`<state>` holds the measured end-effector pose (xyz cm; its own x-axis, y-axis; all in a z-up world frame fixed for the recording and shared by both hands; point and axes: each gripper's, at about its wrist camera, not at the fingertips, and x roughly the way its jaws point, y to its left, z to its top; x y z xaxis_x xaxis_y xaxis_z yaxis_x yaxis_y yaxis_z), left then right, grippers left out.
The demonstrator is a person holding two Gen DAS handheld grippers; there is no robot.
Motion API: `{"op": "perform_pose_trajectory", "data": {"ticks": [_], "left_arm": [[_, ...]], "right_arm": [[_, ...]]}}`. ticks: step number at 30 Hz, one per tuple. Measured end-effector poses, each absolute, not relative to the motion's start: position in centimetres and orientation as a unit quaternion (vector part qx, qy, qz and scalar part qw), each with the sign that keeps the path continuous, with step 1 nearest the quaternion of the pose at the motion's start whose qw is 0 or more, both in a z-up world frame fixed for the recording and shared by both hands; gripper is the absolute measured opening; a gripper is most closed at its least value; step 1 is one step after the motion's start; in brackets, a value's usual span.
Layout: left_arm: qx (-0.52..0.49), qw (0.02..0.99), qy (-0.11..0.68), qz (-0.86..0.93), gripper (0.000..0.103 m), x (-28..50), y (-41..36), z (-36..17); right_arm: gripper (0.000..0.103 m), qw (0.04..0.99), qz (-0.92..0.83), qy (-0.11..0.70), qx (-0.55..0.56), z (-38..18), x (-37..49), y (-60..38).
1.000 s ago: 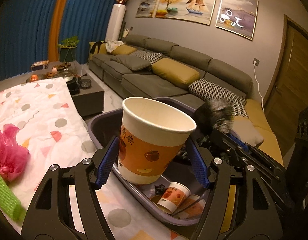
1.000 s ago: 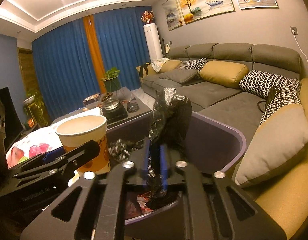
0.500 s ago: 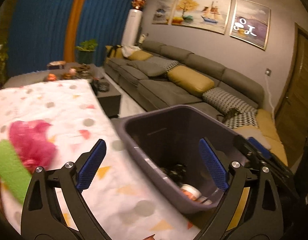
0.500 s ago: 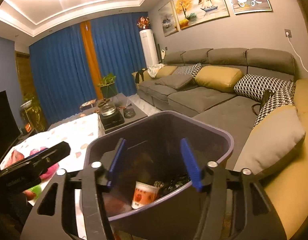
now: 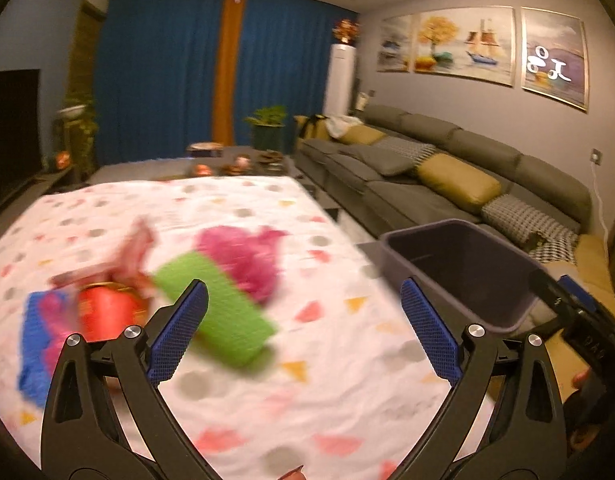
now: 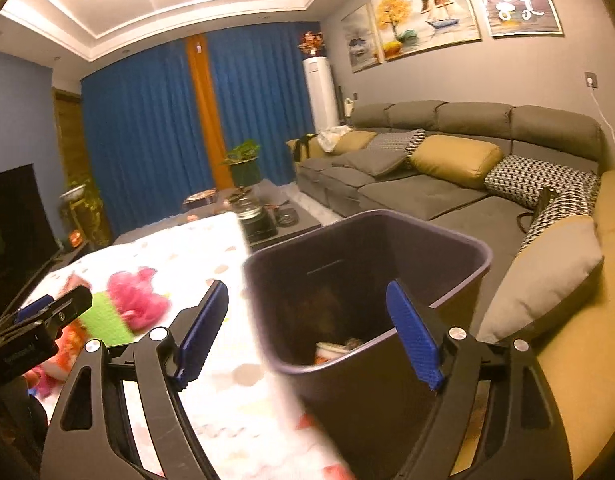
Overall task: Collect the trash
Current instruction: 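Move both open tools back over the remaining trash on the table, then grasp the red paper cup with the right tool while the left tool grasps the pink plastic bag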
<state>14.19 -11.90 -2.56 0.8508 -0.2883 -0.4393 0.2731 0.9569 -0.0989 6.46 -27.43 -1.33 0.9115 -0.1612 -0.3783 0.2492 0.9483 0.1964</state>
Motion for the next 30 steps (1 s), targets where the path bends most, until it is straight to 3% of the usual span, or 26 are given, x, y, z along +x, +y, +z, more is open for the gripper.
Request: {"op": "perform_pose_trajectory", "data": {"ticks": [20,30], "left_arm": [[-0.063,0.970,0.229,0.047,0.095,8.0,8.7,-4.2],[-0.076,0.967,0.228,0.081,0.095,7.7,13.0,-4.4]], "right_arm": [[0.079,0.972,0.049,0.217,0.074,-1.9,8.4,-10.6],[0.079,0.960,0.095,0.259,0.050,-4.0,12.3,-3.8]]}}
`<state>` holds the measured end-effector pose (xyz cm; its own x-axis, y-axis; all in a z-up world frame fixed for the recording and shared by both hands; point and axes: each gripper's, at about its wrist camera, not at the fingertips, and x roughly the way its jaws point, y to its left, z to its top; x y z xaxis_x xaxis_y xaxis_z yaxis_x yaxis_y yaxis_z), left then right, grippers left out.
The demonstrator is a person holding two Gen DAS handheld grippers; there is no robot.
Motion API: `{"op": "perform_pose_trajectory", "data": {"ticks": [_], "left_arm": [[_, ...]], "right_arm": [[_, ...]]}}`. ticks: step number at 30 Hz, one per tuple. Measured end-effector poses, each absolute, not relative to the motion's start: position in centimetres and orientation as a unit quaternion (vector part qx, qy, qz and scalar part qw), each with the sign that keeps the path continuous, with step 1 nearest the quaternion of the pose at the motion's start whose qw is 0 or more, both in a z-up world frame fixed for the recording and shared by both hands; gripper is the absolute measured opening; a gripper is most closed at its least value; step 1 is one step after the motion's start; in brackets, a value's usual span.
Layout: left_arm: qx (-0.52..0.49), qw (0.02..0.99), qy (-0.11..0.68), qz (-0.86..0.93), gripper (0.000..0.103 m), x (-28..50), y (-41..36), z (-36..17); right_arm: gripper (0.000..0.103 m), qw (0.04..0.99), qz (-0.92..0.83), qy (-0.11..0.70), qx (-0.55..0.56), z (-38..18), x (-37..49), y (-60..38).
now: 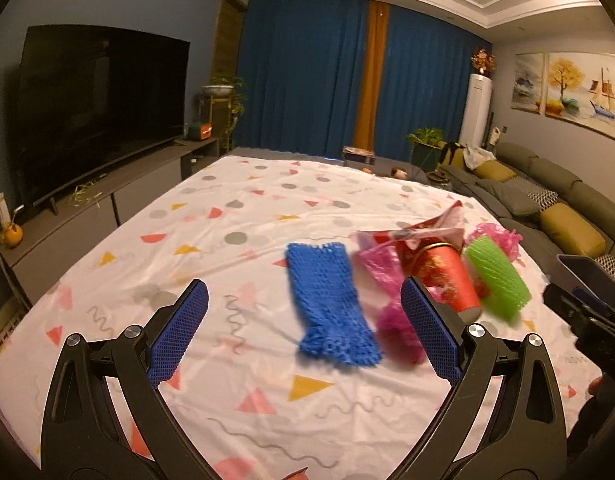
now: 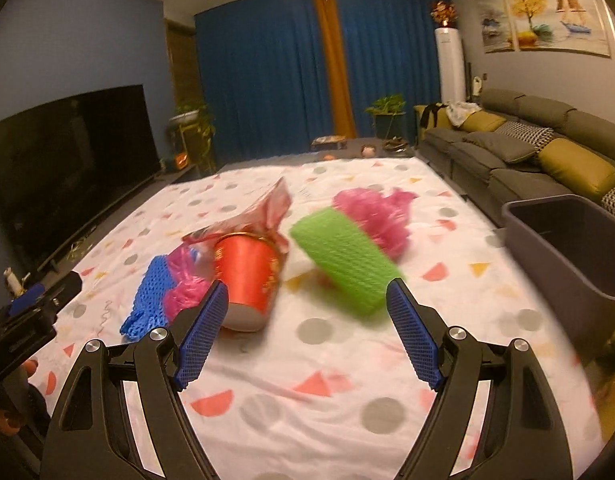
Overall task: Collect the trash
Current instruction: 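Grasp the red paper cup with the right tool while the left tool grasps the pink plastic bag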
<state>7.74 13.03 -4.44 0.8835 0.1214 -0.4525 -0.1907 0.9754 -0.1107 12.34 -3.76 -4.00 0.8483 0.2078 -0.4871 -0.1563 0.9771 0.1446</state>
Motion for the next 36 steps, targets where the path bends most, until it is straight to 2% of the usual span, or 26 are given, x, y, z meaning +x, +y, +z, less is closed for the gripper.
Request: {"op": "perform_pose_trajectory", "data": {"ticks": [10,25,27,32,36], "left_arm": [[-0.091,0.964,0.229,0.098,0.095,8.1,15.9,-4.8],[-0.090,0.964,0.238,0.077,0.095,9.0,16.1,-5.2],[-0.089,0.964,0.239,0.071,0.095,9.0,15.9,-5.3],[-0.087,0.964,0.248,0.051,0.095,9.3,14.9,-5.5],[-0.082,0.963,0.255,0.031,0.095,9.8,13.8,-5.8]], "right_arm": [[0.079,0.946,0.119,0.300,0.031,-5.6,17.3,0.9],[0.068,0.923,0.135,0.358,0.032,-8.1,21.6,2.6],[0.063,0.920,0.139,0.364,0.034,-8.4,21.8,2.7],[0.058,0.923,0.143,0.355,0.031,-8.3,21.3,2.3],[0.058,0.929,0.145,0.339,0.039,-7.7,19.8,1.1]]}}
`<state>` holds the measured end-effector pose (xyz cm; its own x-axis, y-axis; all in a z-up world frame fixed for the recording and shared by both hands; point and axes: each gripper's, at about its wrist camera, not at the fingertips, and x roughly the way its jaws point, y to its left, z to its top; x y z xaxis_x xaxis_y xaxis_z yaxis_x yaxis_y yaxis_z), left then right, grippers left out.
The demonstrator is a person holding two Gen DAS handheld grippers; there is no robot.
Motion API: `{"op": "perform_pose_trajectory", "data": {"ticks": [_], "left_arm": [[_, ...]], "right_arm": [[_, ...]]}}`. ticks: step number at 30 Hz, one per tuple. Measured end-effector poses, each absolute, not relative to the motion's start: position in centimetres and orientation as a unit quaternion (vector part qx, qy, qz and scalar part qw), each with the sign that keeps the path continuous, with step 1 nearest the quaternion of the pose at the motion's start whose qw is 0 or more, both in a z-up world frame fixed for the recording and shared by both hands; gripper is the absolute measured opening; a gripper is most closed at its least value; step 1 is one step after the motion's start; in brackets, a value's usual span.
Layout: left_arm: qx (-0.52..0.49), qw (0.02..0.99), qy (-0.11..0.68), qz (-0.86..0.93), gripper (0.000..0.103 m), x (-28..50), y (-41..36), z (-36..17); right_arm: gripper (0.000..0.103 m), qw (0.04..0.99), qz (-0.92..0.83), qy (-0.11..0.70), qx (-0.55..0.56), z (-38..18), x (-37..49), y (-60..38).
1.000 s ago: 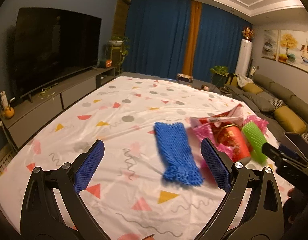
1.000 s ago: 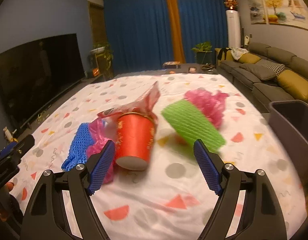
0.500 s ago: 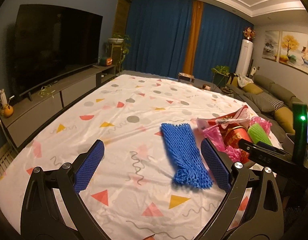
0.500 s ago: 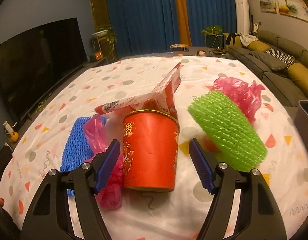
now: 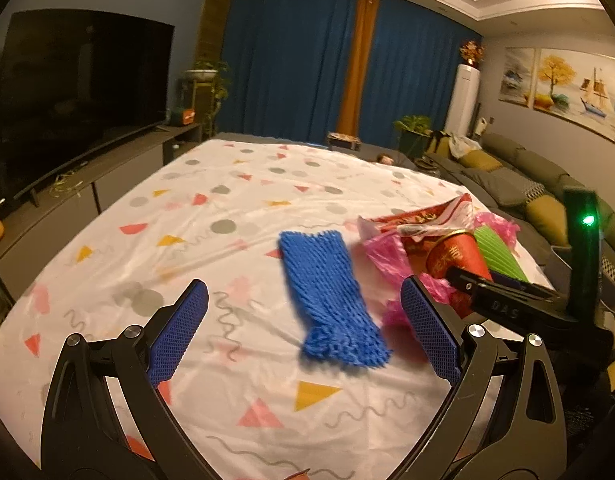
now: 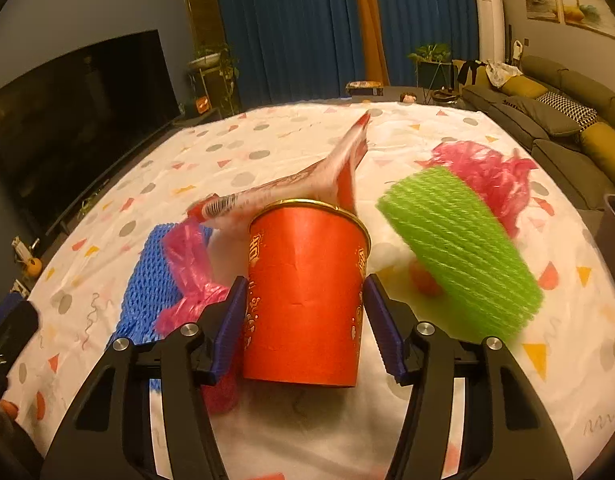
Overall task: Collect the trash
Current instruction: 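Grasp the red paper cup with the right tool while the left tool grasps the pink plastic bag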
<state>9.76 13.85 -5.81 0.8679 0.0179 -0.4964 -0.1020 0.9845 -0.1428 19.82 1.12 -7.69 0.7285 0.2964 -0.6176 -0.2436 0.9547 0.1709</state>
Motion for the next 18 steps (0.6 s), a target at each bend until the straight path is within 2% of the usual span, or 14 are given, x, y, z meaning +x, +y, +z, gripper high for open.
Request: {"op": "perform_pose_trajectory", "data": {"ticks": [11,14,18], "left_arm": [[-0.068,0.951,0.298,-0.036,0.093,12.8,9.1,-7.2],[-0.070,0.945,0.317,-0.047,0.087,14.2,8.1,-7.8],[-0.079,0.930,0.354,-0.063,0.070,15.8,7.5,-9.0]], "right_arm": [[0.058,0.949,0.125,0.280,0.069,-5.1,14.1,-4.5],[0.058,0.952,0.117,0.271,0.077,-4.7,13.1,-6.0],[0.058,0.956,0.106,0.261,0.085,-4.5,11.8,-7.7]]}}
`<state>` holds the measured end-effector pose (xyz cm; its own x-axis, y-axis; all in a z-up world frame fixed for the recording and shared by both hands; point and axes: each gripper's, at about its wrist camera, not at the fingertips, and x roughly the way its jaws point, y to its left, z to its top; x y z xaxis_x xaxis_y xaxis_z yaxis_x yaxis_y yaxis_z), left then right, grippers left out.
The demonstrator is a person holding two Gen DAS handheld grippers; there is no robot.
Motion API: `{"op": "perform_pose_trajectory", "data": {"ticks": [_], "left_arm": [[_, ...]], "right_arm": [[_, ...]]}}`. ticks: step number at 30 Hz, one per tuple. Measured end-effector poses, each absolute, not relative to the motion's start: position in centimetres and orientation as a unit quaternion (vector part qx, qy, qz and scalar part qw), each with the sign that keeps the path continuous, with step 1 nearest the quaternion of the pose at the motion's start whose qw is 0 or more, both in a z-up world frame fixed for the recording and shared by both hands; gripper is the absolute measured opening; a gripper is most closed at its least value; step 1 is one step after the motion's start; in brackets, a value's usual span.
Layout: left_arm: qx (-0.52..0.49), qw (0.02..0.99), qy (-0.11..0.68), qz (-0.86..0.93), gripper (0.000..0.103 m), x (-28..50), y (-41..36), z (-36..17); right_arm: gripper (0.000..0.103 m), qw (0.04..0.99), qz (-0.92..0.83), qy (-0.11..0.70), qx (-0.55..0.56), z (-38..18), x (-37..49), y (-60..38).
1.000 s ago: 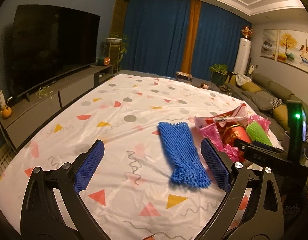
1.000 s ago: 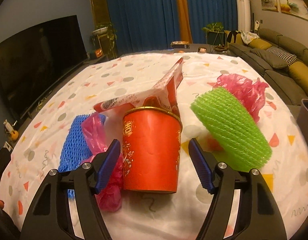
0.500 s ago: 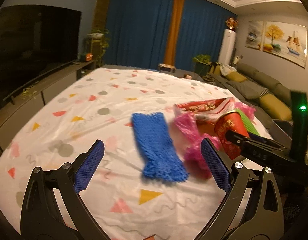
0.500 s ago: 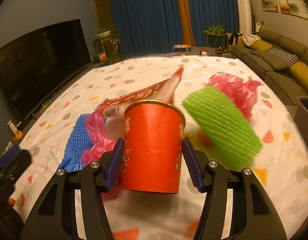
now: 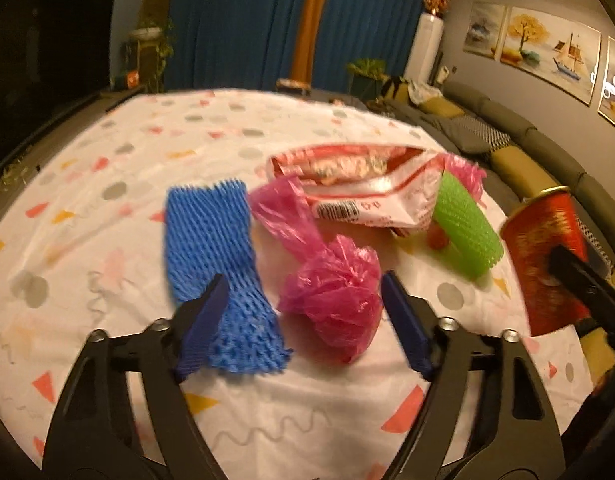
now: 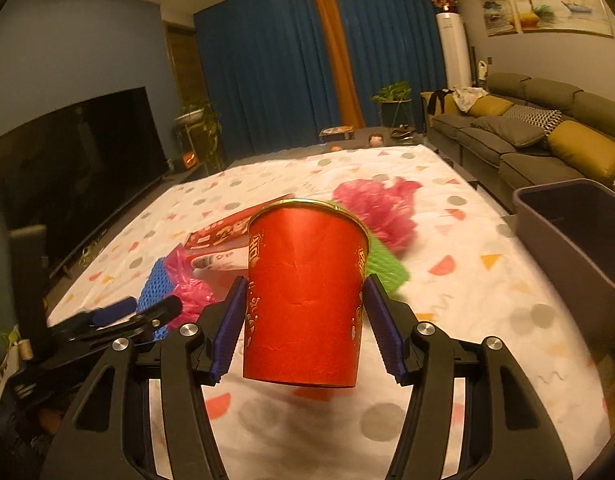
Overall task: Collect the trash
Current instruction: 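Grasp the red paper cup with the right tool while the left tool grasps the pink plastic bag, then carry the red cup and pink bag over the grey bin with both tools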
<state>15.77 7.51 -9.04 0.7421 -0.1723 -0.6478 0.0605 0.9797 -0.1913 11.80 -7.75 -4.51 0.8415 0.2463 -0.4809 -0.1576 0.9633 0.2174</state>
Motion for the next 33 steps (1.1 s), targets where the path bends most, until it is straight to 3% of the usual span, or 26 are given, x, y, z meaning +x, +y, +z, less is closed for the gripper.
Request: {"op": "perform_pose_trajectory", "data": {"ticks": [5,10,13,24,33], "left_arm": [[-0.082,0.925,0.363,-0.078,0.056,16.4,7.2,-9.5],[-0.076,0.922,0.368,-0.097,0.031,16.4,6.5,-9.6],[-0.084,0.922,0.366,-0.098,0.026,15.7,6.6,-9.2],[-0.111,0.943,0.296,-0.109,0.024,10.0,8.0,-4.5],[-0.090,0.946,0.279,-0.139,0.024,9.0,4.5,-2.8]], "right_arm": [[0.058,0.956,0.097,0.259,0.094,-4.7,10.6,-9.0],[0.058,0.958,0.092,0.255,0.098,-4.6,9.9,-9.7],[0.058,0.958,0.090,0.252,0.101,-4.4,9.6,-10.2],[0.058,0.963,0.085,0.231,0.106,-3.5,7.9,-11.5],[0.058,0.966,0.080,0.217,0.112,-2.8,6.7,-13.0]]}}
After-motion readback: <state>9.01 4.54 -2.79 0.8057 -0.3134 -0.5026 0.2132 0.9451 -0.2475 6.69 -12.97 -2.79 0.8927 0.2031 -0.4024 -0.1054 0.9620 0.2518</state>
